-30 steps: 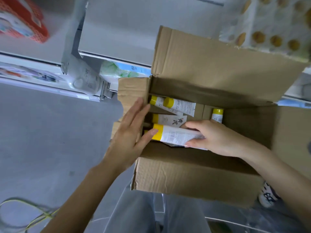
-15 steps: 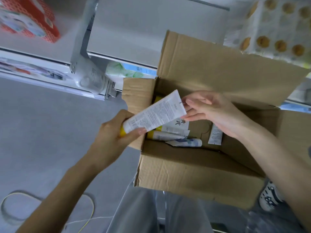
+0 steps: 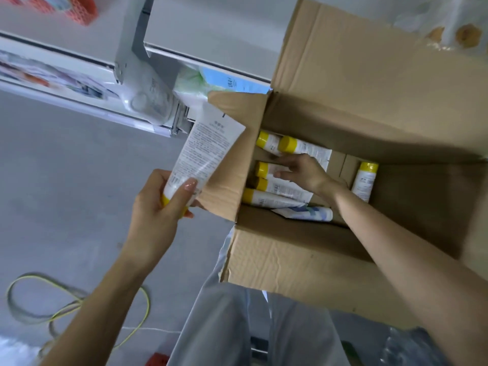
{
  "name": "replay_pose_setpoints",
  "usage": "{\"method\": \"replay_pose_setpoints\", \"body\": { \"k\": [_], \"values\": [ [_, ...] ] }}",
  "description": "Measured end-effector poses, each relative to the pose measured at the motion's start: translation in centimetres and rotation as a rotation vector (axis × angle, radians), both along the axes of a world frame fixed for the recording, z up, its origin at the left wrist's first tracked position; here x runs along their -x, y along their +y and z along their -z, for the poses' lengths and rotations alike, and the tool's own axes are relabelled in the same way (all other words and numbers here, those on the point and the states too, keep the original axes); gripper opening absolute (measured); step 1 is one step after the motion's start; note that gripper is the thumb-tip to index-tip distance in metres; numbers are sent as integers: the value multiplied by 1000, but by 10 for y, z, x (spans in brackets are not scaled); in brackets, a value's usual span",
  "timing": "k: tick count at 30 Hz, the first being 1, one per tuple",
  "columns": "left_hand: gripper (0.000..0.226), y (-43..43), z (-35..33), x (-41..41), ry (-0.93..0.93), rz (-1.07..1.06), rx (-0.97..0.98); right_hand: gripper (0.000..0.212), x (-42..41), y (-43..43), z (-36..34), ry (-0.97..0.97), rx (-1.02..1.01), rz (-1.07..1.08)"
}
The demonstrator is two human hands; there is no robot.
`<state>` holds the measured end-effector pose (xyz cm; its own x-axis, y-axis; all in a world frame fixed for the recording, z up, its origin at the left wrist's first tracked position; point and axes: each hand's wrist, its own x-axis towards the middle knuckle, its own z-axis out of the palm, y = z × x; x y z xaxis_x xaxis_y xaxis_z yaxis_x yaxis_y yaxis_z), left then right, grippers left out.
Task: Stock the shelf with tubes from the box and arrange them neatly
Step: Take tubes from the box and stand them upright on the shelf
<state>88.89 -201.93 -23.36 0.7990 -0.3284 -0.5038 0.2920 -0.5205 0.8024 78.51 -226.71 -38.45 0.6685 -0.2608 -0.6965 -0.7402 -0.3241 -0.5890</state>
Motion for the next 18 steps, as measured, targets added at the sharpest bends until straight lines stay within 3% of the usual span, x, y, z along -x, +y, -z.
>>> {"method": "replay_pose_setpoints", "body": {
  "k": [5,11,18],
  "values": [
    [31,-6,5,1,6,15,19,46,-9,20,20,2,70,-84],
    [31,-13,7,4,12,-2,25,47,-9,29,35,-38,290,-175],
    [29,-11,10,10,-9,-6,25,45,-7,27,26,-44,273,-186]
  ]
}}
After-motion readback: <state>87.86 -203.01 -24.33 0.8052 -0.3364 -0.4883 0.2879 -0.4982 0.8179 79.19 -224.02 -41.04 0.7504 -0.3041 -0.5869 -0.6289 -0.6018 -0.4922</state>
